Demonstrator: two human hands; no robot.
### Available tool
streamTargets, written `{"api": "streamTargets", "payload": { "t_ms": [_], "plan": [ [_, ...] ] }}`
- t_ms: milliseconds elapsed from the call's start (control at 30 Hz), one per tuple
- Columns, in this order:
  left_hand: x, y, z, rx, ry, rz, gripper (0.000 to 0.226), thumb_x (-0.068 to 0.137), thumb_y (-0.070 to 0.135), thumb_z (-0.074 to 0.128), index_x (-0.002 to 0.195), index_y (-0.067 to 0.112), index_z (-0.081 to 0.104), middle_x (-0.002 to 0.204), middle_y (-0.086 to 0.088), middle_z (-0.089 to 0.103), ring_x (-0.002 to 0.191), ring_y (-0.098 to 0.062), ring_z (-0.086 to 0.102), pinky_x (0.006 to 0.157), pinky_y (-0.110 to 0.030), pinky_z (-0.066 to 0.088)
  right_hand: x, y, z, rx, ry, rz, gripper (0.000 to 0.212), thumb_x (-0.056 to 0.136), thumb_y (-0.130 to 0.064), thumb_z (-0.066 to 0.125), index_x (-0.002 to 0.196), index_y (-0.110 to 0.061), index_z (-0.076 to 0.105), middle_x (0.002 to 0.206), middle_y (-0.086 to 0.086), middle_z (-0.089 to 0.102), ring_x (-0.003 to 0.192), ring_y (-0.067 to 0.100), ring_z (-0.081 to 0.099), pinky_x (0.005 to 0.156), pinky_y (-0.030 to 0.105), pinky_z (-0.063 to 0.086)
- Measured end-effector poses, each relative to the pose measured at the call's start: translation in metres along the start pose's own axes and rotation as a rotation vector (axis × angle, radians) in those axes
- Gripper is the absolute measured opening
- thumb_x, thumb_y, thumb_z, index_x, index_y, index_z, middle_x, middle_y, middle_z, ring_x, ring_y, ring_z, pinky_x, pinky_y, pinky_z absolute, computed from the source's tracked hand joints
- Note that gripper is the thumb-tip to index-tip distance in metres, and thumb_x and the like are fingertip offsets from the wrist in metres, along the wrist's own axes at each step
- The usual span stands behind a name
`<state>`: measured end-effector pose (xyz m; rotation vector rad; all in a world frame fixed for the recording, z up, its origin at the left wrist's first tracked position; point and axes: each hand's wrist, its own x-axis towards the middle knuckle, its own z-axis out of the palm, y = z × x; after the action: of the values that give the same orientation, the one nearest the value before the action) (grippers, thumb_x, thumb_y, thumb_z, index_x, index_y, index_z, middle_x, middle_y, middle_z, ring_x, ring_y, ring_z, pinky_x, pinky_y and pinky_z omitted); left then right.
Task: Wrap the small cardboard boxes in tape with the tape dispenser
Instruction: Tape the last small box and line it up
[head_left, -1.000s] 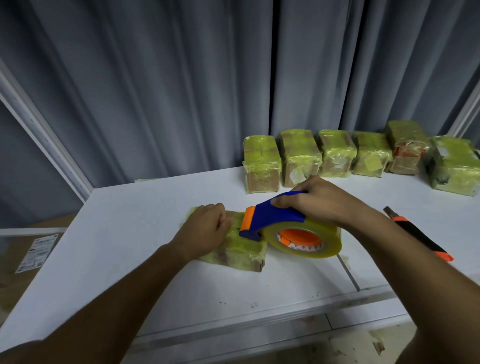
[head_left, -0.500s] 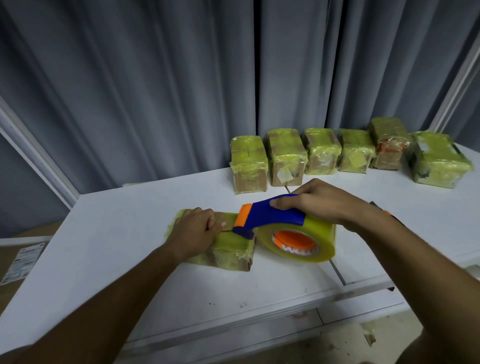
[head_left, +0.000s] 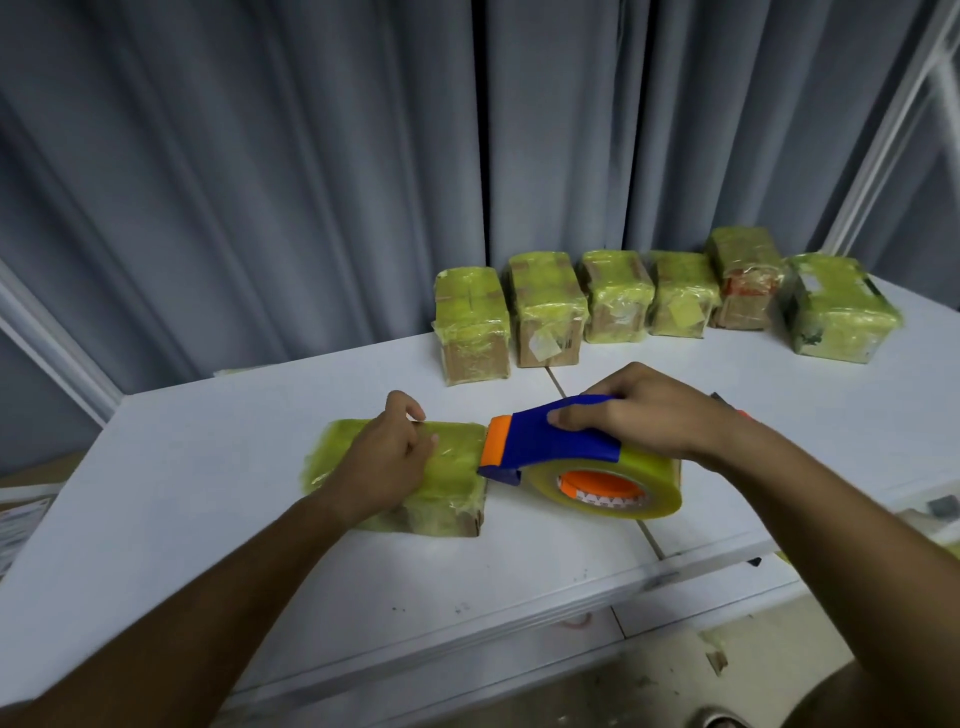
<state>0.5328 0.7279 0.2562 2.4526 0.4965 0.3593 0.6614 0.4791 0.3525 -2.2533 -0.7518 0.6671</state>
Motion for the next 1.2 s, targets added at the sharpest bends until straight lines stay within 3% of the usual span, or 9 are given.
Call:
{"api": "streamTargets", "payload": {
  "t_ms": [133,233,367,467,600,733,900,1067,1200],
  "plan": [
    [0.001,0.002,0.013,0.283,0.049,-0.051,0.042,0.086,0.066,0.053,0.088,0.026,0.039,0.082,0.01,0.048,0.08,-0.014,0.046,0.069,-0.034,0.039,0.003,0.002,0.001,-0.019,-0.013,-0.001,0.043,0.087,-0.055,0.069,0.095,-0.014,0.079,0.088,0.004,0.077,0.087,0.022,0.073,0.09,0.043,0.057],
    [-0.001,0.011,0.018,0.254,0.049,0.018,0.033,0.091,0.055,0.054,0.088,0.026,0.04,0.085,0.012,0.048,0.085,-0.015,0.044,0.075,-0.034,0.037,0.004,0.005,0.001,-0.013,-0.026,0.009,0.041,0.089,-0.053,0.068,0.097,-0.014,0.078,0.091,0.004,0.077,0.089,0.022,0.072,0.09,0.041,0.056],
    [-0.001,0.017,0.022,0.127,0.003,0.163,0.016,0.096,0.03,0.056,0.087,0.022,0.044,0.072,0.012,0.047,0.078,-0.018,0.045,0.066,-0.031,0.031,0.006,0.014,0.003,0.024,-0.034,0.039,0.043,0.091,-0.05,0.066,0.1,-0.01,0.078,0.095,0.011,0.076,0.092,0.028,0.071,0.079,0.035,0.051],
    [0.0,0.013,0.025,0.153,0.028,0.15,0.019,0.097,0.036,0.052,0.088,0.021,0.045,0.074,0.011,0.048,0.078,-0.016,0.045,0.066,-0.031,0.031,0.006,0.019,0.005,0.042,-0.042,0.056,0.05,0.089,-0.055,0.067,0.101,-0.007,0.077,0.097,0.014,0.075,0.09,0.028,0.071,0.074,0.031,0.046],
    [0.005,0.005,0.029,0.183,-0.003,0.13,0.027,0.097,0.046,0.047,0.082,0.024,0.043,0.078,0.008,0.053,0.079,-0.017,0.047,0.065,-0.033,0.038,0.003,0.022,-0.002,0.059,-0.067,0.062,0.049,0.084,-0.063,0.068,0.098,-0.018,0.079,0.088,0.0,0.079,0.086,0.019,0.075,0.082,0.034,0.057],
    [0.009,0.001,0.029,0.138,-0.039,0.111,0.027,0.097,0.045,0.051,0.078,0.028,0.044,0.076,0.009,0.054,0.077,-0.015,0.049,0.06,-0.03,0.035,-0.002,0.025,-0.011,0.09,-0.088,0.068,0.046,0.084,-0.064,0.067,0.098,-0.023,0.08,0.084,-0.007,0.079,0.079,0.012,0.076,0.077,0.027,0.057],
    [0.009,0.001,0.029,0.14,-0.033,0.123,0.027,0.096,0.046,0.051,0.075,0.031,0.041,0.076,0.011,0.052,0.079,-0.017,0.049,0.065,-0.032,0.035,-0.008,0.031,-0.023,0.086,-0.08,0.075,0.044,0.083,-0.06,0.07,0.096,-0.019,0.081,0.086,-0.002,0.079,0.085,0.02,0.076,0.088,0.037,0.058],
    [0.007,0.001,0.03,0.181,-0.013,0.126,0.029,0.096,0.046,0.049,0.074,0.032,0.037,0.077,0.009,0.053,0.08,-0.019,0.049,0.069,-0.036,0.039,-0.008,0.032,-0.022,0.044,-0.072,0.085,0.044,0.083,-0.057,0.072,0.094,-0.016,0.08,0.085,0.002,0.079,0.084,0.024,0.076,0.088,0.04,0.058],
    [0.007,0.004,0.031,0.216,-0.017,0.11,0.03,0.097,0.047,0.045,0.074,0.03,0.036,0.08,0.008,0.054,0.081,-0.018,0.048,0.07,-0.034,0.037,-0.001,0.021,-0.006,-0.004,-0.032,0.065,0.042,0.086,-0.051,0.072,0.095,-0.01,0.079,0.087,0.007,0.078,0.085,0.023,0.074,0.072,0.028,0.051]
  ]
}}
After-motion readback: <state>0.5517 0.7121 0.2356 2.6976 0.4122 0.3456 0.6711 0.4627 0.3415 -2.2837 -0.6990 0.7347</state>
